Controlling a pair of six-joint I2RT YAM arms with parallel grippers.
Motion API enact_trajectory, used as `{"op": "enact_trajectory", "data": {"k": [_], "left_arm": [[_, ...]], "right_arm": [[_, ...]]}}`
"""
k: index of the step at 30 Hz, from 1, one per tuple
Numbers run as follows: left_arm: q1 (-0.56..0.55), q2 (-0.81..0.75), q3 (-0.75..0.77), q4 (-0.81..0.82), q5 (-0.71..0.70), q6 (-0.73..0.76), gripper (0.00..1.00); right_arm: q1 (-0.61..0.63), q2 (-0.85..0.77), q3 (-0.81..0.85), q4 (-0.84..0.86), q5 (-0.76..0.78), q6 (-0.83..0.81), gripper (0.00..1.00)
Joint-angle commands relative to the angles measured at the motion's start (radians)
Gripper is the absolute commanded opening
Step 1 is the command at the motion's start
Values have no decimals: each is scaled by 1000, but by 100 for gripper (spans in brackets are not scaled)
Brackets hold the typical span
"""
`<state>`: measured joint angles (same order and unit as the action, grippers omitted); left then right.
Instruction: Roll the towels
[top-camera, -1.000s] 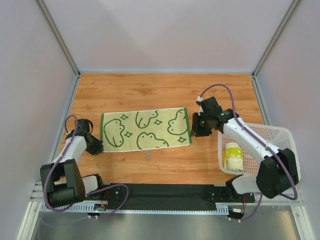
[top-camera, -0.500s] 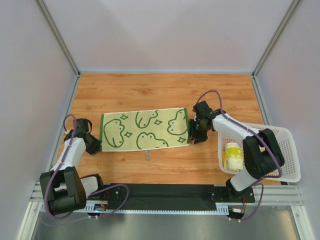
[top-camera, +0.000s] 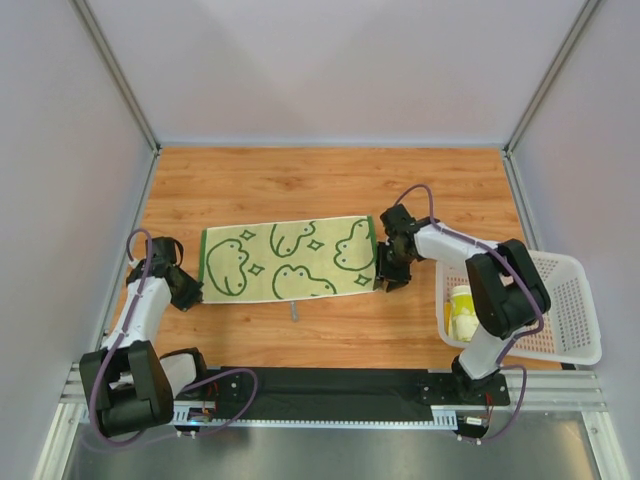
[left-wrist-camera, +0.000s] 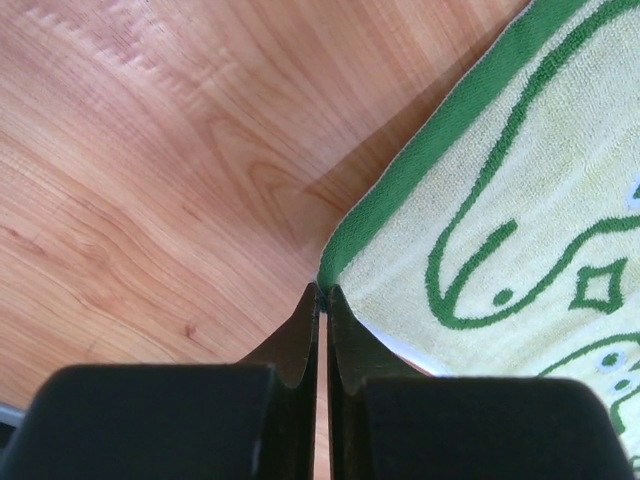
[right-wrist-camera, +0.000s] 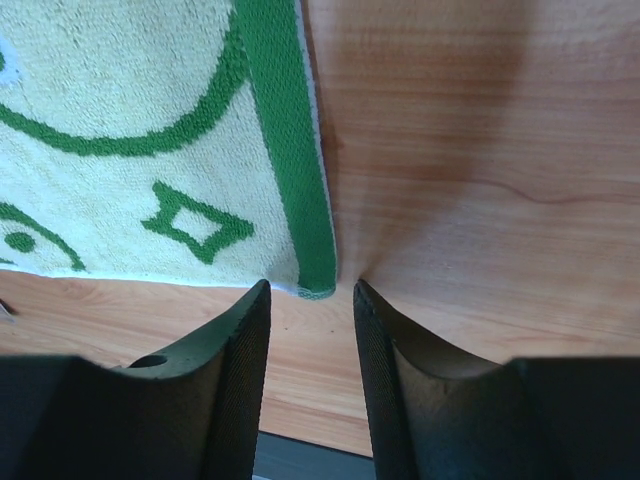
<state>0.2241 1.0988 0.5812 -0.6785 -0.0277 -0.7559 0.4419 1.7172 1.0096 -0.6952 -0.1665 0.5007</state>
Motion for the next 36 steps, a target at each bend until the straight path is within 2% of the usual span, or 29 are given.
{"op": "enact_trajectory", "data": {"k": [1, 5, 8, 9, 11, 17, 26, 31, 36], "left_arm": [[1, -27, 34, -6, -1, 21, 0], [3, -34, 34, -3, -3, 21, 0], [1, -43, 32, 5, 9, 21, 0], [1, -53, 28, 5, 11, 18, 0], [1, -69, 25, -3, 12, 12, 0], [1, -125, 63, -93, 40, 3, 0], [1, -206, 155, -242, 126, 39, 0], [1, -208, 190, -251, 161, 39, 0], [3, -142, 287, -257, 132, 90, 0]], "right_arm": [[3, 47, 27, 55, 42, 15, 40], [14, 64, 43, 49, 61, 18, 36], [17, 61, 41, 40, 70, 18, 18], [18, 58, 38, 39, 70, 18, 9], [24, 44, 27, 34, 74, 21, 1], [27, -93, -32, 19, 82, 35, 0], [27, -294, -40, -109, 62, 58, 0], [29, -259, 47, -168, 64, 36, 0], [14, -194, 191, -217, 88, 6, 0]]}}
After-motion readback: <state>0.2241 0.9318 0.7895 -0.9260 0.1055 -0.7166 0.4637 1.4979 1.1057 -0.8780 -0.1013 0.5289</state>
